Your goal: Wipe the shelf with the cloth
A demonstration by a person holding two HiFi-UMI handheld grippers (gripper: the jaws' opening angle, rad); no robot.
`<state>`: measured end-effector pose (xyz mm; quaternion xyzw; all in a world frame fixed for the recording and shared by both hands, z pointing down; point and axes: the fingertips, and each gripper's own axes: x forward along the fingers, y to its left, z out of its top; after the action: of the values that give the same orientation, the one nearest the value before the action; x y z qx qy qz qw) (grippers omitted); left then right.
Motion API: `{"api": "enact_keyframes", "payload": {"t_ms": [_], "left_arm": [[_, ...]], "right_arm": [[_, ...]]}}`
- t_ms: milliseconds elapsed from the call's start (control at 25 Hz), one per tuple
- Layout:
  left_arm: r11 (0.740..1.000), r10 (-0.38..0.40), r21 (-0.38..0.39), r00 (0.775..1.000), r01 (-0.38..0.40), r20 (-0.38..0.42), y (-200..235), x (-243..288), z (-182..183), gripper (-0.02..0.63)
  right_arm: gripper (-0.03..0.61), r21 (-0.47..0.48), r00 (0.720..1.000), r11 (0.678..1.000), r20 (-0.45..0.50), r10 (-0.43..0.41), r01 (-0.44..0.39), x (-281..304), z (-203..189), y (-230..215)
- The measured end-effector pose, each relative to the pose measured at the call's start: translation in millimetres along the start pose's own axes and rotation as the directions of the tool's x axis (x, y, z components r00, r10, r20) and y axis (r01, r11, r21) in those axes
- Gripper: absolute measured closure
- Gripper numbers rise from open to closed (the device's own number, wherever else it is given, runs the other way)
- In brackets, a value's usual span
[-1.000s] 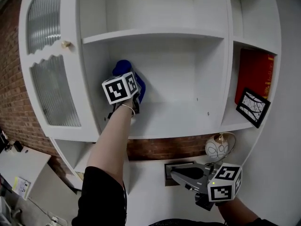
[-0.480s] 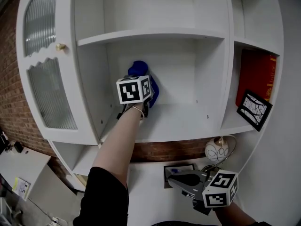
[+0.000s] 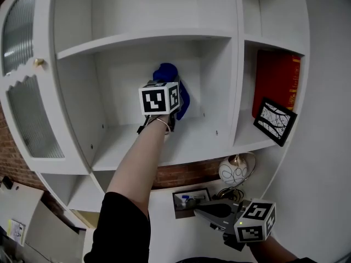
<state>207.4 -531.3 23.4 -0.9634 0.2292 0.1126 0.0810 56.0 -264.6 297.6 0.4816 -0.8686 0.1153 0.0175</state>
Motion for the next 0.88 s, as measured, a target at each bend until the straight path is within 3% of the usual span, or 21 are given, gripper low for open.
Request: {"api": "enact_keyframes", "payload": {"t_ms": [240,360,440,600,720,880], "left_arm": [[0.992,-0.118,-0.032,0.993,0.118,0.017,-52.6,28.1,-3.4,0.591],[0.983,-0.184,-0.01,0.983,0.184,0.014,-71.1,30.1,-4.1,0.591],[0.985,-0.172,0.011,0.985,0.172,0.023,-67.1,24.1,-0.3,0.591],[0.998,0.06,-0.027,0.997,-0.058,0.054,8.0,-10.6,11.6,0.592],[0.97,0.23,-0.09,0.972,-0.226,0.039,68.5,-49.1,13.0,0.592],[0.929,0.359,-0.094,0.933,-0.358,-0.014,128.1,-96.0,8.5,0.592]], "right_arm": [[0.569,0.022,0.995,0.995,-0.022,-0.093,0.093,-25.9,-8.9,-13.7],[0.569,0.022,0.993,0.994,-0.035,-0.109,0.109,-28.5,-12.2,-14.2],[0.571,0.02,0.993,0.994,-0.043,-0.11,0.111,-27.5,-12.7,-12.4],[0.57,0.02,0.998,0.999,-0.028,-0.048,0.049,-10.4,-6.7,-1.1],[0.57,0.03,0.999,0.999,-0.022,0.035,-0.034,10.7,-5.2,13.0],[0.569,0.001,0.988,0.989,-0.037,0.148,-0.149,38.7,-6.6,37.4]]}}
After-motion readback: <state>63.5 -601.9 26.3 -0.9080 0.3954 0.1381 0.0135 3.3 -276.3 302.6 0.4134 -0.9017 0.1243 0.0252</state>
